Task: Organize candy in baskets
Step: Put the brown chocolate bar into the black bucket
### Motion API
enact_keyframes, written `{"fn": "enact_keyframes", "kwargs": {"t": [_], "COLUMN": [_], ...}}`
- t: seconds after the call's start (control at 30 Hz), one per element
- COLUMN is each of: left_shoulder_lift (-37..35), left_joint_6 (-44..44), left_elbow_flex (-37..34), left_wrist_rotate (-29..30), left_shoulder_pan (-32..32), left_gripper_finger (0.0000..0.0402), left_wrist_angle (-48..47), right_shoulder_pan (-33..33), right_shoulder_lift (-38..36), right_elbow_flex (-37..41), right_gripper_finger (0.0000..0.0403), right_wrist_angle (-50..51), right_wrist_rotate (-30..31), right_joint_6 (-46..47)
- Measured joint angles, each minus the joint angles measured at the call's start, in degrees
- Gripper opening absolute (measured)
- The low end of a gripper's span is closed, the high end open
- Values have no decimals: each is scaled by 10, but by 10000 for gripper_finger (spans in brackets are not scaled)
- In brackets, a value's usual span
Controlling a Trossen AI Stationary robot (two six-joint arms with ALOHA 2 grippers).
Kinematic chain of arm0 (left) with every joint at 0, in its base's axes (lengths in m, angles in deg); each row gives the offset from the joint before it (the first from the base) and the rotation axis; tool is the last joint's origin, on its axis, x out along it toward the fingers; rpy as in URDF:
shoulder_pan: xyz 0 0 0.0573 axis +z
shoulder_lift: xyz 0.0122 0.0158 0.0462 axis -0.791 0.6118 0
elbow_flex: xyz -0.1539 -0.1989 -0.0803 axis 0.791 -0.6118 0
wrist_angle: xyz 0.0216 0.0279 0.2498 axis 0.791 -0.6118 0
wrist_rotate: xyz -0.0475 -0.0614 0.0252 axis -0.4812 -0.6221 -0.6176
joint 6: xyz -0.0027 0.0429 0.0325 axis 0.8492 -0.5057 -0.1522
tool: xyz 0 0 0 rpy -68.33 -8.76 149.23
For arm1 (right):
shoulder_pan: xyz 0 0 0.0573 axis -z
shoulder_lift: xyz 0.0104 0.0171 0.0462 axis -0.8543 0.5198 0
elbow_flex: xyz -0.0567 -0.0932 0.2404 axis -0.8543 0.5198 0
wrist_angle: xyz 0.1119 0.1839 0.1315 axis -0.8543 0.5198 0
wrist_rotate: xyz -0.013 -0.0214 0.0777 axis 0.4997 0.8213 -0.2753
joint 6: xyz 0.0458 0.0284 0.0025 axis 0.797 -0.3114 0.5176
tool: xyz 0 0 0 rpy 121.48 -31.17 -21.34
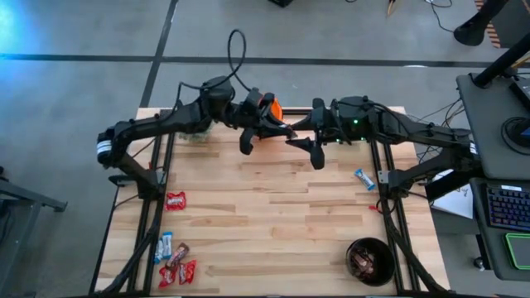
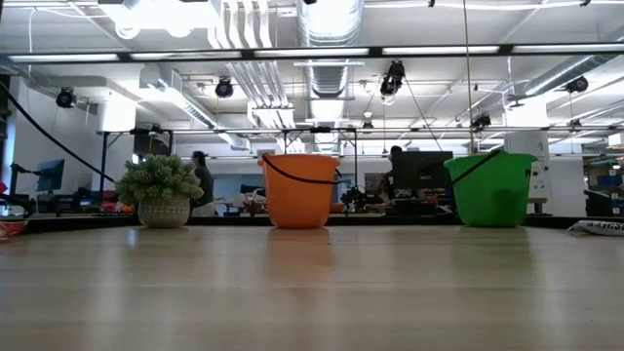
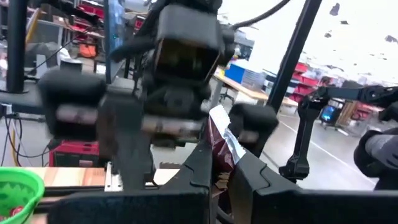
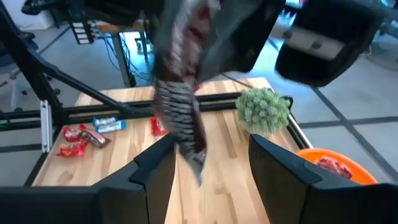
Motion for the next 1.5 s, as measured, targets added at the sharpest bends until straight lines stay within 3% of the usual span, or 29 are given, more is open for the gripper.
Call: {"fn": "enact_keyframes", "kwargs": {"t": [0.33,0.53,0.87,1.03,1.27,1.5], "left_shoulder_lift": [67,67,65,65,66,66], "left_joint_6": [-91,-118,-121,-121,-121,-115], "left_elbow_flex": [129,136,134,134,134,134], "left_wrist_rotate": [-8,22,24,24,22,23], "left_shoulder_pan": [0,5,7,7,7,7], "left_gripper_finger": [1,1,1,1,1,2], "left_wrist_angle": [-167,-186,-188,-188,-188,-189], "right_shoulder_pan": [0,-5,-9,-9,-8,-8], "right_shoulder_lift": [-15,-27,-28,-28,-27,-28], "right_elbow_flex": [1,1,0,0,0,0], "right_gripper_finger": [189,189,186,142,27,17], "right_wrist_angle": [23,35,38,37,36,40], "right_wrist_rotate": [0,-3,-2,2,5,4], "right_joint_6": [13,20,18,22,35,40]}}
